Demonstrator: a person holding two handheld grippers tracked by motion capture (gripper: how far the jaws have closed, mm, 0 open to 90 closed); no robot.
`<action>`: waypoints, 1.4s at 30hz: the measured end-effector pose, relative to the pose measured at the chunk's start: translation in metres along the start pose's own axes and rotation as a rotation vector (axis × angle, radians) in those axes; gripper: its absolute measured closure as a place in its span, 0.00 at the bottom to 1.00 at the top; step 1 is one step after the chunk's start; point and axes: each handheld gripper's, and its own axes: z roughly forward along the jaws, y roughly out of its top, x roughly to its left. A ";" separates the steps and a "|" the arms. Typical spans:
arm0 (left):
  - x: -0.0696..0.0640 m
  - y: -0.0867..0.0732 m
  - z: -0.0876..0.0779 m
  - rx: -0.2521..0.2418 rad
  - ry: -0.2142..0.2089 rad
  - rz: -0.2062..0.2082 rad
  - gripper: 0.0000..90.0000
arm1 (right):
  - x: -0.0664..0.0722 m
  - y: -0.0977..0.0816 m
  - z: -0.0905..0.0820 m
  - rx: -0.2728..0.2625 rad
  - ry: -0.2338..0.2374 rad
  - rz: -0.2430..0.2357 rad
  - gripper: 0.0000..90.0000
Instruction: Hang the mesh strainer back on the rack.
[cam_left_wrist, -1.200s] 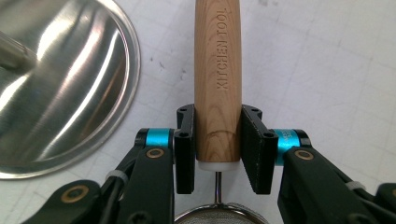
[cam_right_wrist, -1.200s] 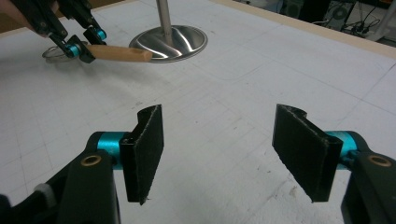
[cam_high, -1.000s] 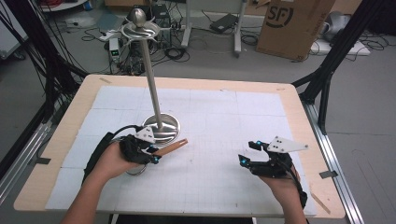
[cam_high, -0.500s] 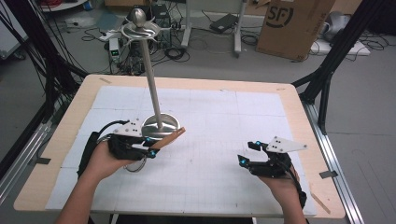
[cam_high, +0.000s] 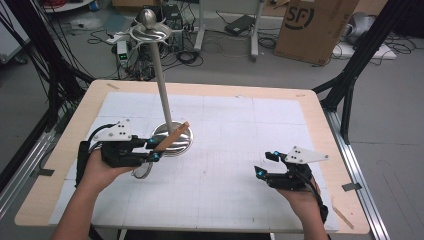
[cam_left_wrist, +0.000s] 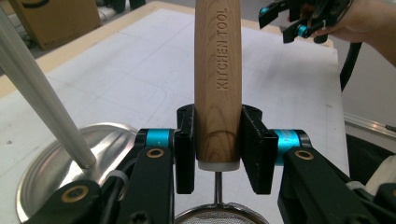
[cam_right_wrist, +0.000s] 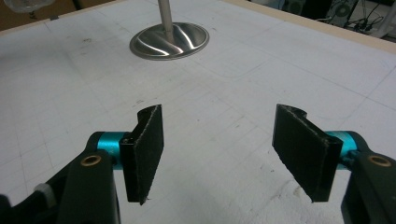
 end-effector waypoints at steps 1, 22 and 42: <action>0.000 0.001 -0.002 -0.012 0.004 0.004 0.76 | 0.000 0.000 0.000 0.000 -0.001 -0.004 0.37; 0.012 0.037 -0.051 -0.115 0.038 0.054 0.76 | 0.000 0.000 0.000 0.003 0.001 0.002 0.37; 0.021 0.091 -0.102 -0.156 0.148 0.121 0.76 | 0.000 -0.001 0.003 0.010 0.003 -0.004 0.37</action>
